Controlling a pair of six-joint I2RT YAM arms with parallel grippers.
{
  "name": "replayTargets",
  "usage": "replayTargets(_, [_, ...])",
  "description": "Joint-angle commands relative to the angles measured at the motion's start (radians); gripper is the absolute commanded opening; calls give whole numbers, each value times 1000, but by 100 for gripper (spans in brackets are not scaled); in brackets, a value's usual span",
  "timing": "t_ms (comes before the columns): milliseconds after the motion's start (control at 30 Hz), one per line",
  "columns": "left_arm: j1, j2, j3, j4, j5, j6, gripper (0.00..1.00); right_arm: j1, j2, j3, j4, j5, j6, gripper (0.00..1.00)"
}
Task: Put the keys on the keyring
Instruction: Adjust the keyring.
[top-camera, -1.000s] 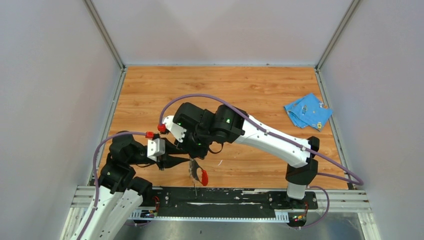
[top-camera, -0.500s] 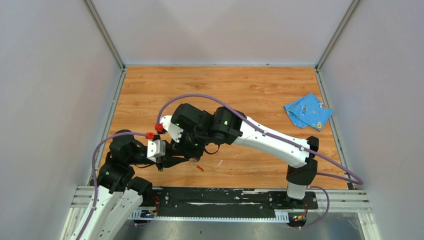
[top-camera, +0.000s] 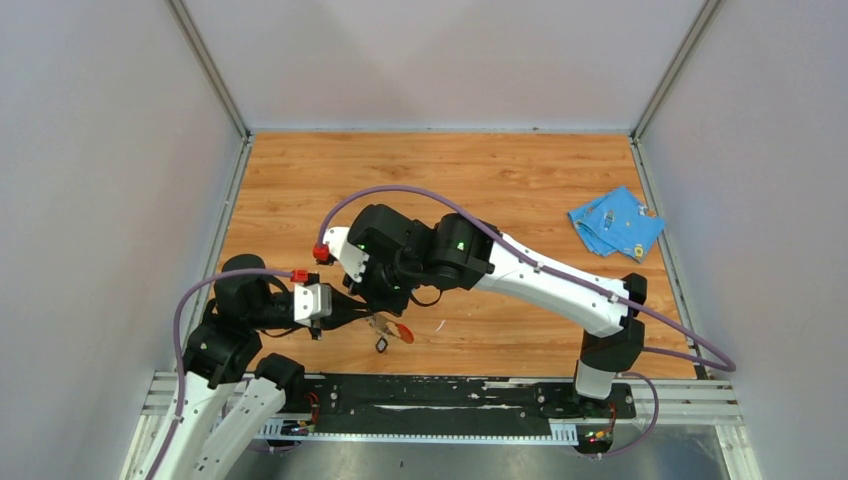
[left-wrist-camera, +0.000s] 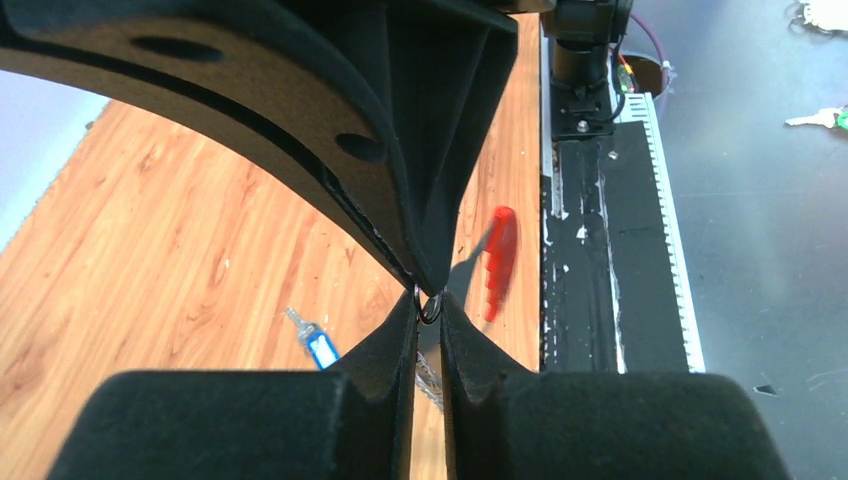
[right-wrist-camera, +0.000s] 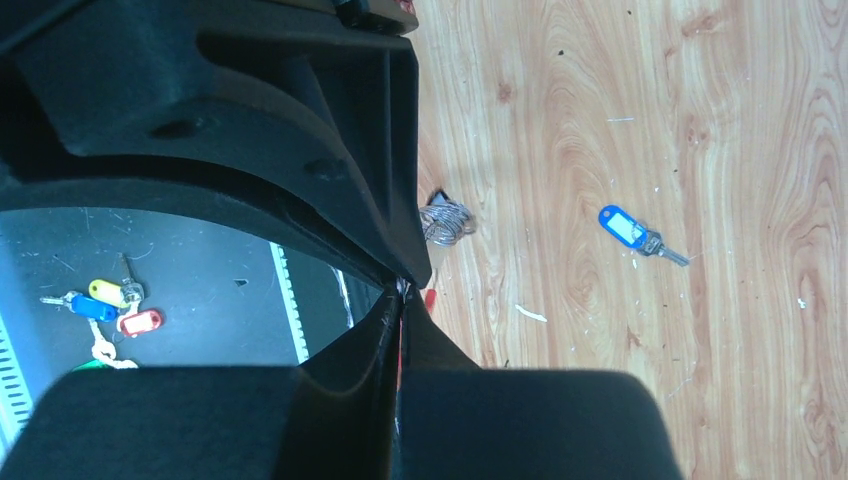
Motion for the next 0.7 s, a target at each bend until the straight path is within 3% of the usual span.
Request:
replayTargets(0, [-3, 8, 24, -23, -19, 44, 7, 16, -31, -34, 5, 24, -26, 0])
replayTargets(133, [-3, 8, 30, -22, -40, 44, 0, 22, -82, -122, 102, -9, -25, 0])
replayTargets(333, [-3, 8, 39, -23, -68, 36, 0, 21, -142, -224, 227, -65, -22, 0])
replayTargets(667, [-3, 63, 48, 12, 2, -50, 0, 21, -182, -307, 325, -164, -19, 0])
